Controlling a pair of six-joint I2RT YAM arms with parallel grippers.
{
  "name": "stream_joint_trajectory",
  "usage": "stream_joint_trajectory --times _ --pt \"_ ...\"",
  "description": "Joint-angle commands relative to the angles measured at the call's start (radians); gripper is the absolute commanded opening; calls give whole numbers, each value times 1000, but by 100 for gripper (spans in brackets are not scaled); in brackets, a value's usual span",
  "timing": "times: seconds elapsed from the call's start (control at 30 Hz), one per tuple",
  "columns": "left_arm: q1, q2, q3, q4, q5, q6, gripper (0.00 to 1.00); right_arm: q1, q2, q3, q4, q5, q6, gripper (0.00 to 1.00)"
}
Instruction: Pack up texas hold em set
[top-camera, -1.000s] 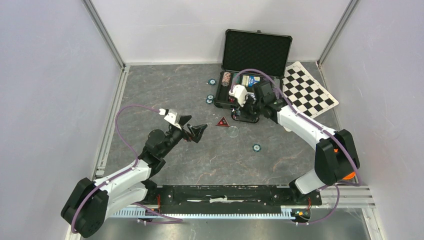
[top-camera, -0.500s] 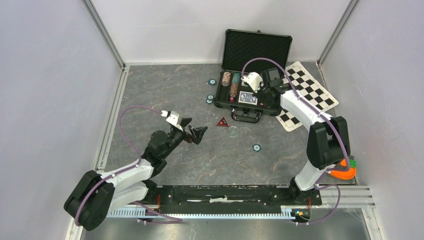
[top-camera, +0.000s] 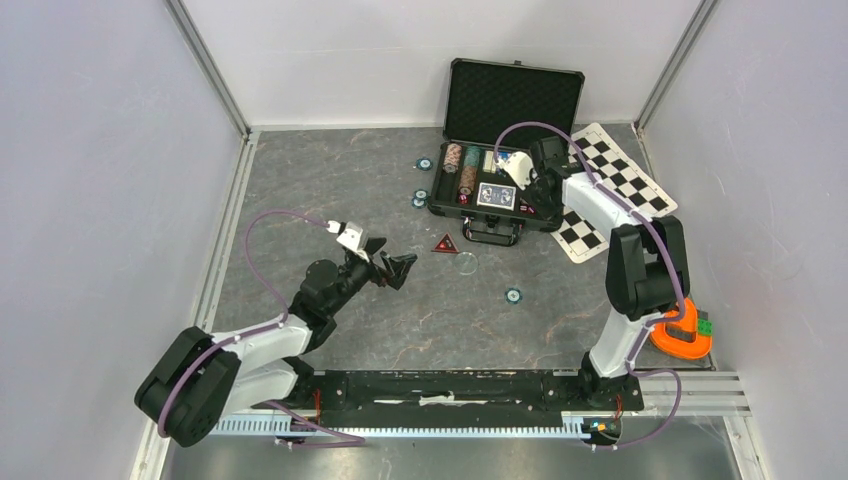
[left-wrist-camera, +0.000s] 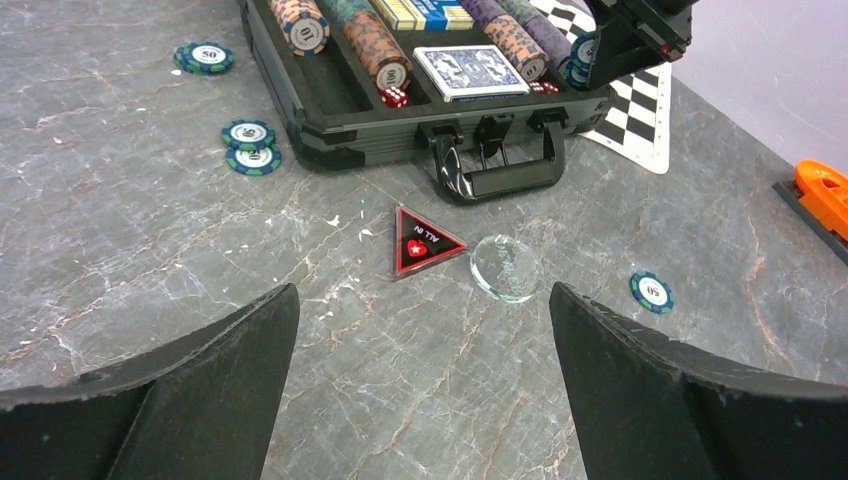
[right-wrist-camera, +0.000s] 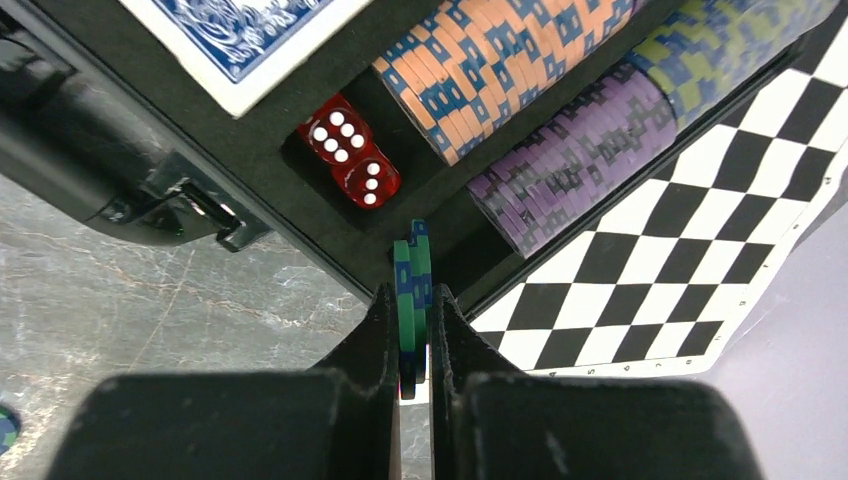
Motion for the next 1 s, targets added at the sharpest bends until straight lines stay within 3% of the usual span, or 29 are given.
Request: stream_joint_trajectory --times 0.0,0.3,0.63,0.97 --pt "-5 25 -9 103 20 29 100 -26 38 54 -3 7 -27 0" --pt "-6 43 -13 123 11 63 100 -59 70 52 53 -51 -71 0" --pt "-7 46 -9 114 7 76 100 -81 90 77 58 -63 -82 25" --pt "-7 43 -8 102 7 84 100 -81 90 79 54 -61 -68 31"
